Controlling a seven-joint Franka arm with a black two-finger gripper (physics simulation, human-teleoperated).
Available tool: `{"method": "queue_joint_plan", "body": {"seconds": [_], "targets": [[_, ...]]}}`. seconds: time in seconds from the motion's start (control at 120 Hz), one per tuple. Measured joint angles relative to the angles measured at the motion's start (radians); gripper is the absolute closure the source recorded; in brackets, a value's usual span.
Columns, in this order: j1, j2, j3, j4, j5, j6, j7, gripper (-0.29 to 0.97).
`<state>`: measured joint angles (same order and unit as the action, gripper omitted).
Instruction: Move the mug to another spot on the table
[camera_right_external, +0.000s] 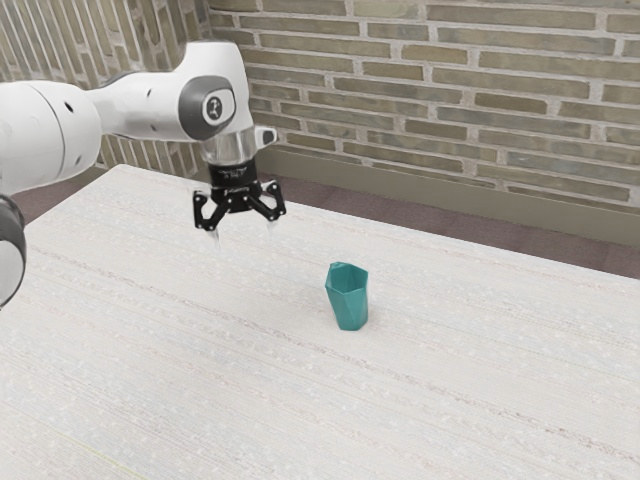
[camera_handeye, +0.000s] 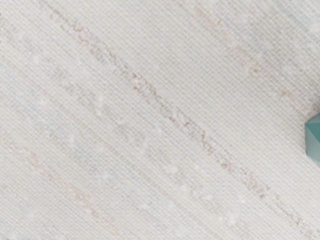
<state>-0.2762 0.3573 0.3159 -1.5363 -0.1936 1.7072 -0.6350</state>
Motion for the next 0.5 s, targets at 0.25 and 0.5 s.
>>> {"method": "queue_joint_plan", "body": {"seconds": [0.25,0.5], "targets": [[0.000,0.030,-0.001,-0.035,-0.002,0.013,-0.120,0.00],[-0.001,0.137,-0.070,0.096,-0.022,0.031,-0.200,0.00]]}}
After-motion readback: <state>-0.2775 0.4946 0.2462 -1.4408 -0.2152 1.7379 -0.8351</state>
